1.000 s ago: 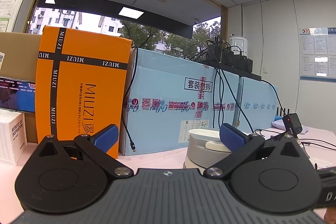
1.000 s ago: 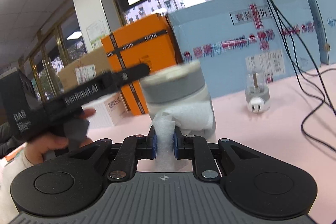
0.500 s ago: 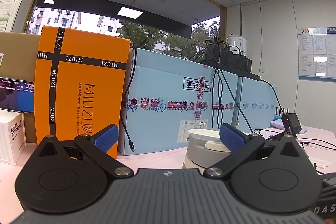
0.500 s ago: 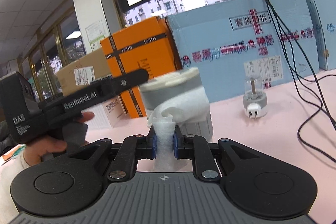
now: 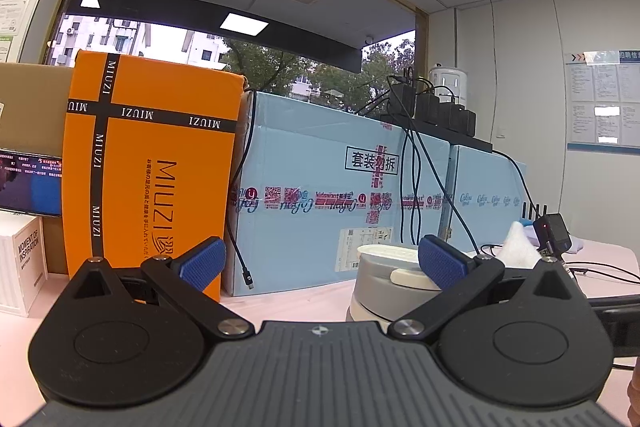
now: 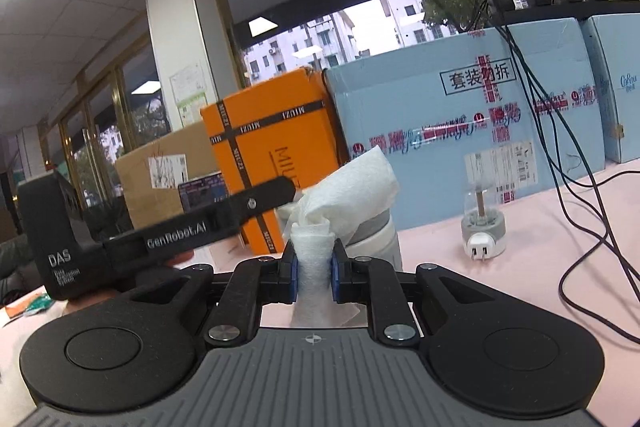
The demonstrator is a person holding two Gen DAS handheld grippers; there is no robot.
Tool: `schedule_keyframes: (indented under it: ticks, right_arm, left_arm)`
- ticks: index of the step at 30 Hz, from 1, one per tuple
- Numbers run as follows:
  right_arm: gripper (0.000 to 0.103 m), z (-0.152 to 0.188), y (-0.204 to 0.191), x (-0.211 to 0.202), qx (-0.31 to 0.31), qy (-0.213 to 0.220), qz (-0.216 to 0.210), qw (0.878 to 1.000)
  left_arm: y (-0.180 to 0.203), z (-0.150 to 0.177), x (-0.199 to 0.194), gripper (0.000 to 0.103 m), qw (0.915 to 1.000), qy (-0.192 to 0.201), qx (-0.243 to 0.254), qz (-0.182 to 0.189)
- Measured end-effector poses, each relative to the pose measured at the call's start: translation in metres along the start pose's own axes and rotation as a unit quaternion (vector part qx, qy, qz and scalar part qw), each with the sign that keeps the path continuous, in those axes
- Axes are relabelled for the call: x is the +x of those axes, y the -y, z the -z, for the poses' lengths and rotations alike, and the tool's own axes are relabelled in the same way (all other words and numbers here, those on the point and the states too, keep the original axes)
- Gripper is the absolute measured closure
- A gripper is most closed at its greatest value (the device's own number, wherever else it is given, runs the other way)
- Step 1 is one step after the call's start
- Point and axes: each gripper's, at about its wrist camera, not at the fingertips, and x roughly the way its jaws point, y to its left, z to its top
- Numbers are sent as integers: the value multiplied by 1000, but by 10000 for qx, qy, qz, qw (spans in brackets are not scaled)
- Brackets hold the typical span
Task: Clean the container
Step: 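Wipe the tissue up the mug's grey side with the right gripper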
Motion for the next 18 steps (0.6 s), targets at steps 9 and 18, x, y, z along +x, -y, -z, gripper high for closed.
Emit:
schedule_keyframes:
  ticks: [9,18]
  right_arm:
    - [89,9,11,12,174,-266,38,9995]
    - [88,23,15,21,228,-639,90,9977]
  left_arm:
    - [0,0,0,0,10000,-1,-7,-5]
    - [-2,1,1,0,10000,4,-14,-16]
